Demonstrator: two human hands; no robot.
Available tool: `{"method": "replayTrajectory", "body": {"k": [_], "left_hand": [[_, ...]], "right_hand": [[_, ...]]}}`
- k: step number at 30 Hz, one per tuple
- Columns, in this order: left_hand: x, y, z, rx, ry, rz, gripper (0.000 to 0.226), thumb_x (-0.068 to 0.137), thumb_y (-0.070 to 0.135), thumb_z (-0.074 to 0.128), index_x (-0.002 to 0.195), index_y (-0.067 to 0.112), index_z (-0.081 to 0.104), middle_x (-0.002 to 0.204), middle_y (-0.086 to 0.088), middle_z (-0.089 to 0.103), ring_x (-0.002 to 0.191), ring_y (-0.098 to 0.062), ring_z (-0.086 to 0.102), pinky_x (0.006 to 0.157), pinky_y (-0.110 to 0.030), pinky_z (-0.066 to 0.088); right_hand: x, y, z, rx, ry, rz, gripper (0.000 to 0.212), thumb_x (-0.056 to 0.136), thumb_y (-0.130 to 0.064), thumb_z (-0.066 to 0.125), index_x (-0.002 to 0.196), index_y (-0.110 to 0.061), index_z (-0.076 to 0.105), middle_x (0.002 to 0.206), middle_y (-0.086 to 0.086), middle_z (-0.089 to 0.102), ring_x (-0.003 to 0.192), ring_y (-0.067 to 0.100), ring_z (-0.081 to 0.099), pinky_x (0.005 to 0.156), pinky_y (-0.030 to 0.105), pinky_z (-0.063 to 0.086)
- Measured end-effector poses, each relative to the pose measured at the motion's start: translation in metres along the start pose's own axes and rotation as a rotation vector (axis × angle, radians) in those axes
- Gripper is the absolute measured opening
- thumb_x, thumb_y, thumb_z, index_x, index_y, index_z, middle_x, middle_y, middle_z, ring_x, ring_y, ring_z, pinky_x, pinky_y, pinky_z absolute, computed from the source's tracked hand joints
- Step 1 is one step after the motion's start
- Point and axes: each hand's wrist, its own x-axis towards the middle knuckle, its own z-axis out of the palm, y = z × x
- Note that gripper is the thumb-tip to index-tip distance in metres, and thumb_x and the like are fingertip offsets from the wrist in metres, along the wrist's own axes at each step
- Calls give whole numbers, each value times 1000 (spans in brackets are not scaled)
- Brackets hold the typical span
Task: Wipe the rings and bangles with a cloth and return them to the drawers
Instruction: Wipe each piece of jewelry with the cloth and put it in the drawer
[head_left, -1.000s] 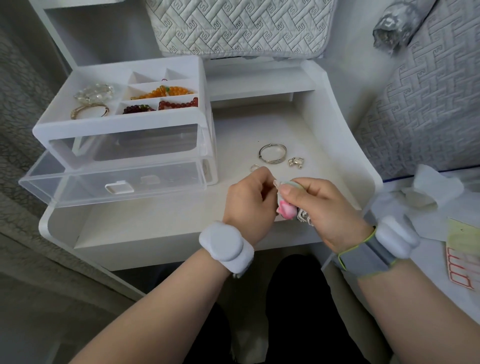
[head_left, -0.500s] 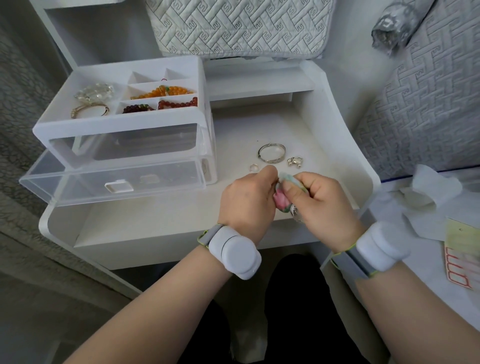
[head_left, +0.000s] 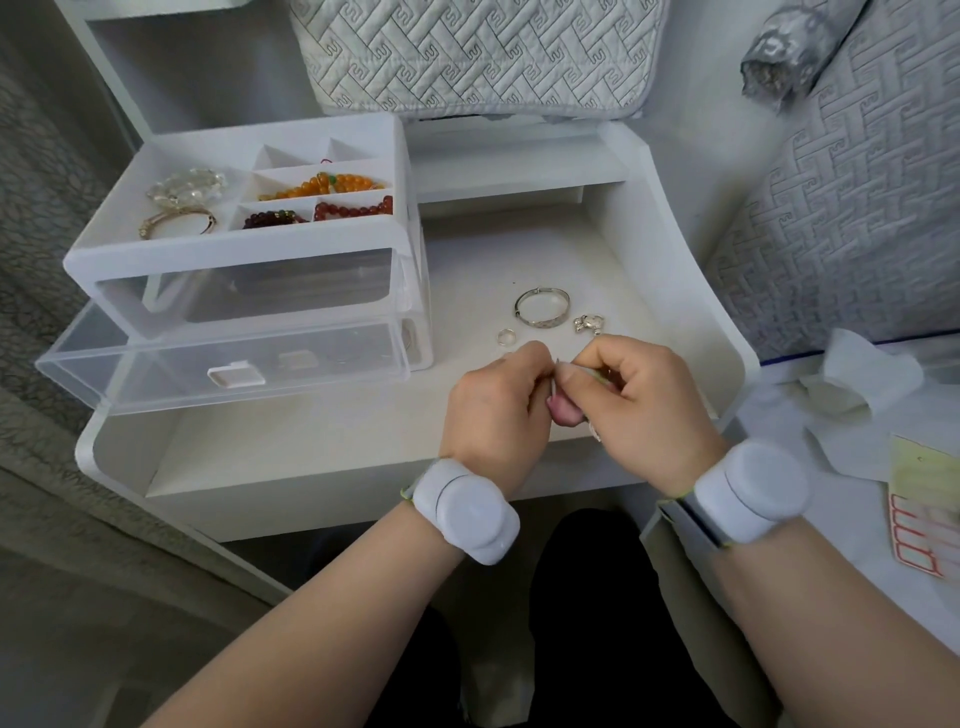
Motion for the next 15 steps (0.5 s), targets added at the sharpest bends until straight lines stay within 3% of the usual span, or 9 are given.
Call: {"method": "replayTrajectory", "body": {"k": [3, 6, 15], "left_hand": [[1, 0, 2, -220, -24, -176, 16, 82, 6, 55, 68, 13, 52, 51, -6, 54, 52, -27, 54, 49, -36, 47], [4, 4, 2, -412, -53, -345, 26, 82, 1, 57, 64, 17, 51, 50, -4, 57, 46, -16, 56, 48, -28, 47], [9, 16, 8, -804, -64, -682, 22, 88, 1, 57, 67, 5, 52, 43, -3, 57, 35, -13, 51, 39, -21, 44]], "right_hand": [[-3, 1, 6, -17, 46, -38, 22, 83, -25, 57, 68, -10, 61, 62, 5, 66, 62, 18, 63, 63, 36, 52], [-6, 2, 9, 3, 117, -70, 19, 84, -27, 57, 75, -11, 64, 67, 5, 66, 66, 22, 63, 64, 41, 52], [-15, -5, 12, 86, 277, -50, 13, 85, -25, 61, 83, -15, 69, 72, -1, 68, 69, 11, 61, 62, 27, 51]]}}
